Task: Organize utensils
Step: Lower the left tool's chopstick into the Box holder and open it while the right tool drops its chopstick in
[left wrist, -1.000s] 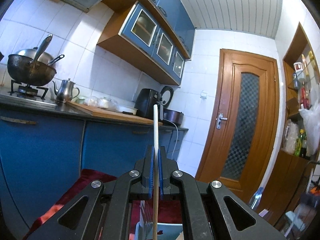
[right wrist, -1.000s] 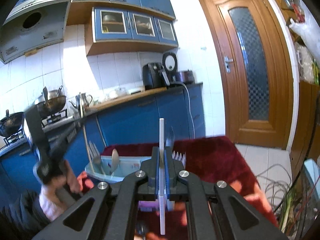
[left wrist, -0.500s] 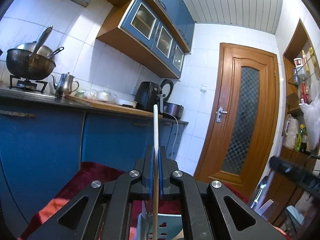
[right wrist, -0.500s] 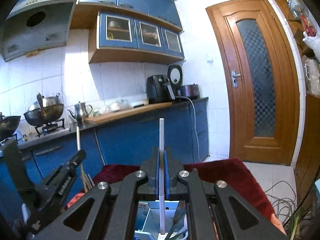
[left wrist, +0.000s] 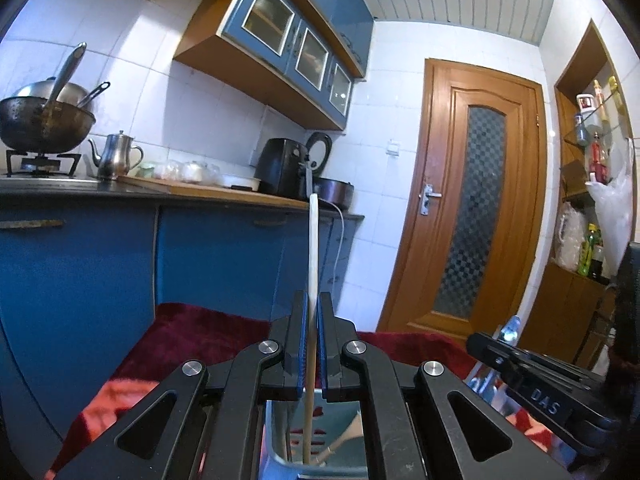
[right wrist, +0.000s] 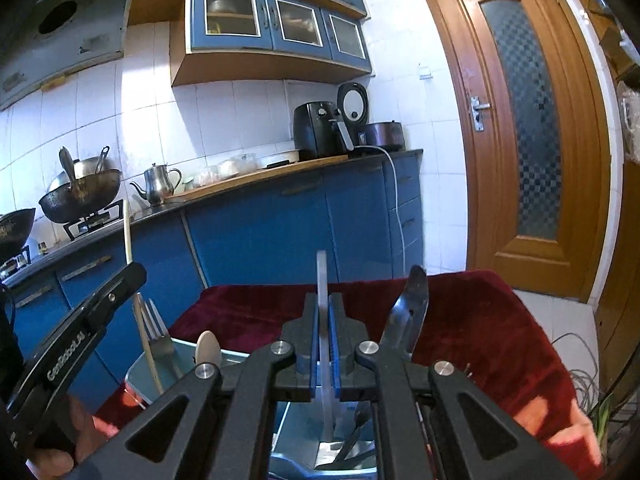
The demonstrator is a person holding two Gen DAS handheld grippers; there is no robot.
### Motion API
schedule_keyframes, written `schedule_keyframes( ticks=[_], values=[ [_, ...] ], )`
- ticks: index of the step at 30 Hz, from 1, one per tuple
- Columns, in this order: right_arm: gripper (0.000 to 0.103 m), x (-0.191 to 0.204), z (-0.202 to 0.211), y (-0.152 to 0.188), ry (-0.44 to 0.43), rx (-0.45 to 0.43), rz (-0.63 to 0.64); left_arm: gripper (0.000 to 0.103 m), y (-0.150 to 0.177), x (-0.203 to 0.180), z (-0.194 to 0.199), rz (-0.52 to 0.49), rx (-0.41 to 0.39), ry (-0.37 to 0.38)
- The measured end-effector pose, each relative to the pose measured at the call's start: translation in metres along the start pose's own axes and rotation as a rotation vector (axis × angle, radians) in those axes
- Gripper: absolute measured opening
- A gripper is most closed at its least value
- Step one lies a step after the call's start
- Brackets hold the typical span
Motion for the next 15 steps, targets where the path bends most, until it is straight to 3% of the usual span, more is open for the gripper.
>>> schedule_keyframes(
  ticks=[5, 15],
  values=[
    [0.017, 0.001, 0.005, -0.001, -0.025, -0.008, -0.011, 0.013, 0.003, 0.0, 0.002, 0.015, 0.064, 0.01],
    [0.025, 0.001, 0.027, -0.01, -0.061, -0.039, -0.04, 0.013, 0.001, 0.008, 0.022, 0.054, 0.106, -0.005]
  ],
)
Point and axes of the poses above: each gripper's, at about its wrist camera, not at the fingertips, and z roughly against the way its jaws point, x to its left, y to its underside, the point moved 3 cm from there along -z, roughly the way its jaws point, and after that the axes turned 4 degrees about z, right-handed, at the moved point
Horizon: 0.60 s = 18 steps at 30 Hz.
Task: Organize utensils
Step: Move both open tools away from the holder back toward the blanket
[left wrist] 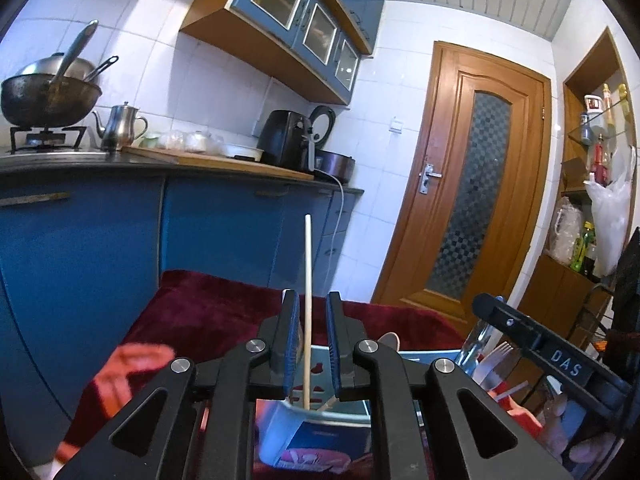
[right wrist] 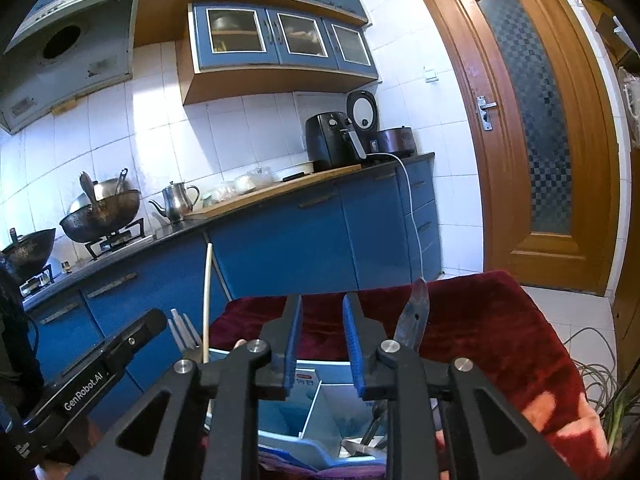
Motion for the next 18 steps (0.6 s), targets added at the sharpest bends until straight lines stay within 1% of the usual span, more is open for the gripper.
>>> schedule_keyframes(
  ticks=[3, 8, 12, 18],
  values=[
    [0.027, 0.0, 0.009, -0.001, -0.009, 0.005, -0.007, 0.013, -0.002, 0.002, 0.006, 0.015, 0.007, 0.005],
    [0.027, -0.002, 0.027, 0.0, 0.004, 0.018, -0.029, 0.015, -0.012, -0.003, 0.001, -0.023, 0.027, -0.002],
    [0.032, -0.009, 0.04, 0.005, 0.024, 0.029, -0.055, 0.018, -0.023, -0.005, -0.013, -0.053, 0.052, -0.01],
    [0.033, -0.02, 0.053, 0.016, 0.049, 0.046, -0.059, 0.019, -0.039, -0.005, -0.043, -0.066, 0.098, -0.021]
  ],
)
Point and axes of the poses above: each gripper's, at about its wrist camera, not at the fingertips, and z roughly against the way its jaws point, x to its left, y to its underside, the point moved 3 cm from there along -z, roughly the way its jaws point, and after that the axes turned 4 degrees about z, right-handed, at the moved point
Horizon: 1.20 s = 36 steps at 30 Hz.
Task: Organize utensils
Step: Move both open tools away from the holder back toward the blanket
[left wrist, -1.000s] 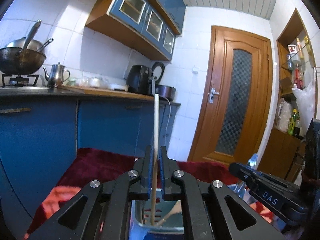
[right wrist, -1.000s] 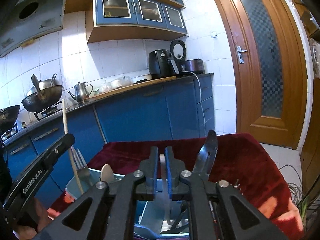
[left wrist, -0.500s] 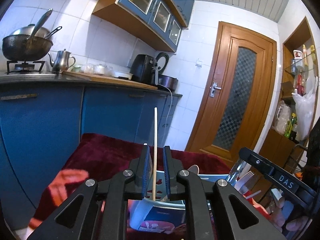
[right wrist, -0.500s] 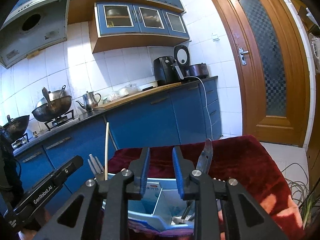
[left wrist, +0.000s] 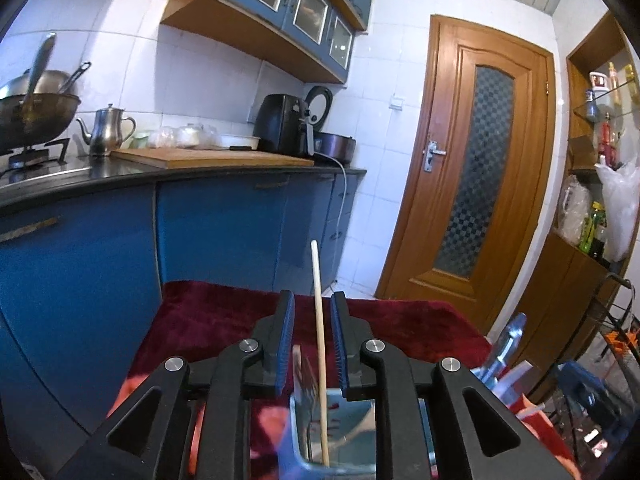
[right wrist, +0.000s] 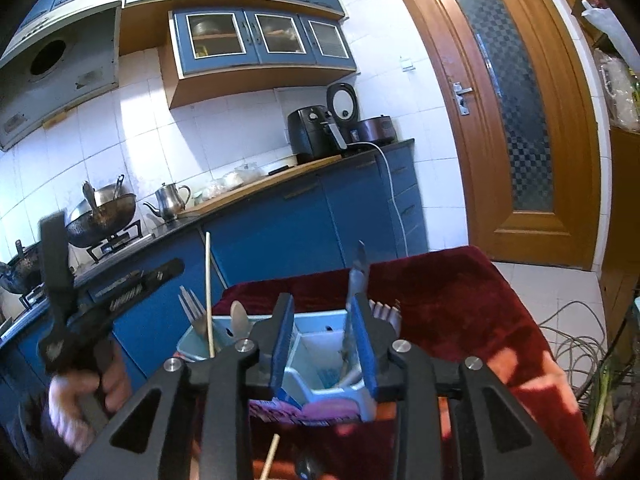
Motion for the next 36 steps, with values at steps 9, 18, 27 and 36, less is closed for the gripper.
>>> schedule_keyframes(
  ticks=[9, 18, 27, 36],
  values=[
    [0.033, -0.021, 0.004, 0.018, 0.0, 0.019, -0.046, 0.019, -0.022, -0.001, -0.045, 0.05, 0.115, 0.044],
    [0.033, -0.024, -0.001, 0.024, -0.003, 0.029, -0.052, 0.004, -0.023, 0.003, -0.043, 0.071, 0.077, 0.046],
    [0.033, -0.02, -0.001, 0.025, -0.004, 0.03, -0.045, 0.004, -0.01, 0.002, -0.002, 0.05, -0.094, 0.001],
    [0.034, -0.017, 0.004, 0.027, -0.004, 0.037, -0.049, 0.006, 0.013, 0.007, 0.023, 0.042, -0.095, -0.013]
  ],
)
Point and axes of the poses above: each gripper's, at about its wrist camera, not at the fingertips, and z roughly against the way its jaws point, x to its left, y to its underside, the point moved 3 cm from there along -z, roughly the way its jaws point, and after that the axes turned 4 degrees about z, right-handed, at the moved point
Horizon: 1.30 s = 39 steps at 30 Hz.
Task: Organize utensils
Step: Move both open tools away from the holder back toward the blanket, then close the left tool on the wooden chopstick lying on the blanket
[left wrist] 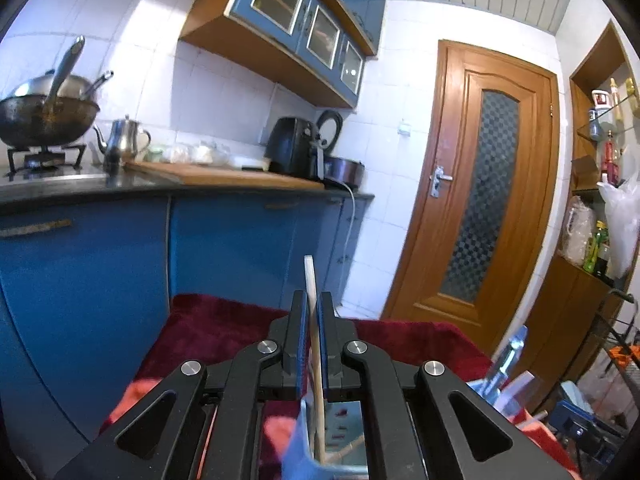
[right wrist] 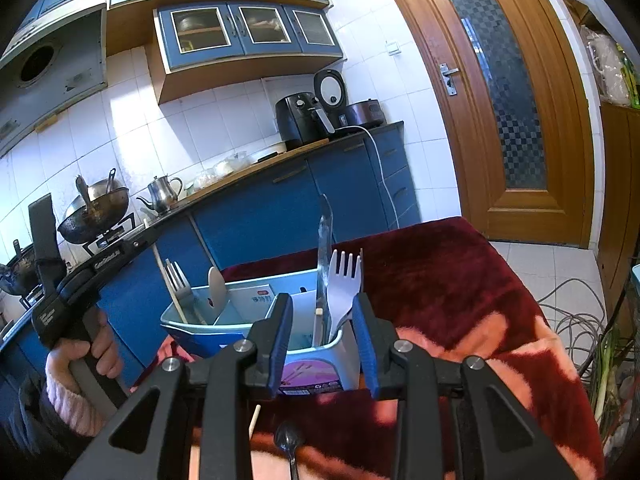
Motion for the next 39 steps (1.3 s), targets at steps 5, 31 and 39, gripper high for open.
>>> schedule_keyframes(
  ticks=[5, 31, 39],
  values=[
    [0.034, 0.002, 0.006, 0.002, 0.001, -0.005, -0.003, 0.011, 0.002, 0.007, 0.009, 0.044, 0.033, 0.025],
    [0.038, 0.005, 0.057, 0.026, 0.034, 0.01, -0.032, 0.011, 0.048, -0.013, 0.082, -0.006, 0.262, 0.051],
    [0.04, -0.005, 0.064, 0.043, 0.065, 0.046, -0.046, 0.011, 0.078, -0.027, 0.079, -0.034, 0.36, 0.062]
  ],
)
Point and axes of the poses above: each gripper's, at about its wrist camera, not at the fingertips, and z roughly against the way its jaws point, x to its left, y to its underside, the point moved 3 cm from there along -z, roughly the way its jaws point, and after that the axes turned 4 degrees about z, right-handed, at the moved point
